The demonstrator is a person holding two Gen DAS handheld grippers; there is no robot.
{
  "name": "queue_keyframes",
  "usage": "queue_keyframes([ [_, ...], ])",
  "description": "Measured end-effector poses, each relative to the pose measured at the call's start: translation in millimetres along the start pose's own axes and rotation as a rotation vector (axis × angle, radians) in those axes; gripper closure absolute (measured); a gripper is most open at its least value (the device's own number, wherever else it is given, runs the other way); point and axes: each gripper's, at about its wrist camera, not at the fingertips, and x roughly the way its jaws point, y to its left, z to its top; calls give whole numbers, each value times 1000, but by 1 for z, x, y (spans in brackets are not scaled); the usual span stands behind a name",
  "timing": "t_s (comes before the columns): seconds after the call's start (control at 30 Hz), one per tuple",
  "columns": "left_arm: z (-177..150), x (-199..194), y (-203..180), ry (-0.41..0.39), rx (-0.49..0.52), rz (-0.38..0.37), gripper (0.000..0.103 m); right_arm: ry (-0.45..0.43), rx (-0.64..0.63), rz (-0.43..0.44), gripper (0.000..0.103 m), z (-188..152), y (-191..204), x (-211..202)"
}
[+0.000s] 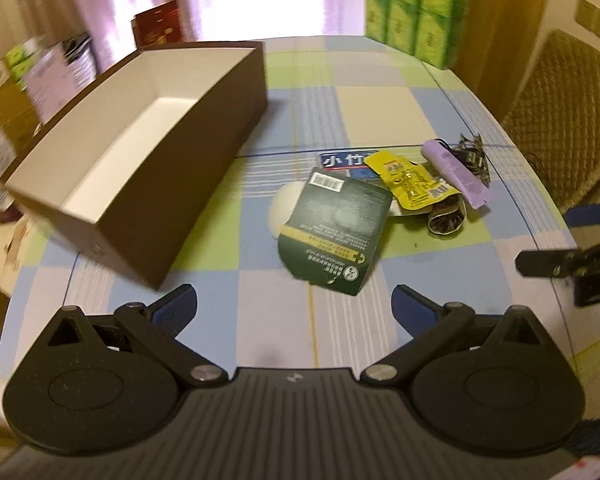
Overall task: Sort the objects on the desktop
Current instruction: 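Grasp the dark green card package with the left tool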
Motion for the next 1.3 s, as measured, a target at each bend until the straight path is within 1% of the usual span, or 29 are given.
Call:
queue_keyframes([
  [0.1,2,12,-1,-8,39,-25,1,-3,18,-12,2,-1,-8,2],
  [0.3,12,39,-2,-9,94,-105,1,13,76,-27,2,-5,-26,10],
  [0.67,28,85,-8,2,184,-190,1,49,169,-80,2,-9,-51,27],
  [1.1,43,131,-16,26,288,-233,1,98,238,-118,2,-9,-64,47],
  [1.3,49,144,-18,15,328,-239,1,112,251,-126,2,-8,-68,51],
])
